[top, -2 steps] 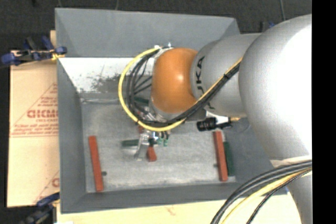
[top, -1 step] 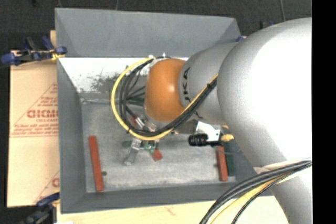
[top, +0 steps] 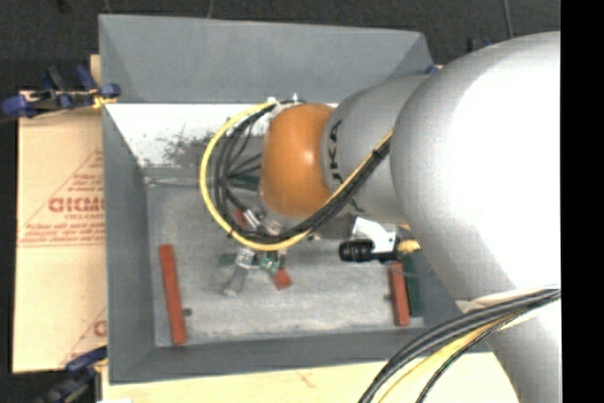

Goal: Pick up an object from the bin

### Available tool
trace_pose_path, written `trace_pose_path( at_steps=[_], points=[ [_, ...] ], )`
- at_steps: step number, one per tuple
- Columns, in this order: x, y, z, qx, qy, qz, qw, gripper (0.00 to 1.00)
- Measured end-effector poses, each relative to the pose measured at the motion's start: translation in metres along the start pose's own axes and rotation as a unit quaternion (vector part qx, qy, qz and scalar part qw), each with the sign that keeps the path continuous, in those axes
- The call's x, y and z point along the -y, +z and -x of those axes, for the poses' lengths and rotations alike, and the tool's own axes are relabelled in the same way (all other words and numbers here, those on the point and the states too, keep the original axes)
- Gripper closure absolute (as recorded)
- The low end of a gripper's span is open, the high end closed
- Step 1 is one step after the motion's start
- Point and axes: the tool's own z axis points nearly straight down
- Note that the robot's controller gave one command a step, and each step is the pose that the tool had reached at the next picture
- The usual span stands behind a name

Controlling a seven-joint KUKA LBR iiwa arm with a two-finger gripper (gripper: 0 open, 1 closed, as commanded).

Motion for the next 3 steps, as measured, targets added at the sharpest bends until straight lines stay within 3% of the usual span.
trace_pose_path(
  at_steps=[1, 2, 3],
  points=[
    [0.000, -0.002, 0.003, 0.0038, 0.002, 0.002, 1.0000, 1.00],
    [-0.001, -0.083, 0.006, 0.0021, 0.000, 0.001, 1.0000, 1.00],
    [-0.001, -0.106, 0.007, 0.0003, -0.001, 0.000, 1.0000, 1.00]
  ],
)
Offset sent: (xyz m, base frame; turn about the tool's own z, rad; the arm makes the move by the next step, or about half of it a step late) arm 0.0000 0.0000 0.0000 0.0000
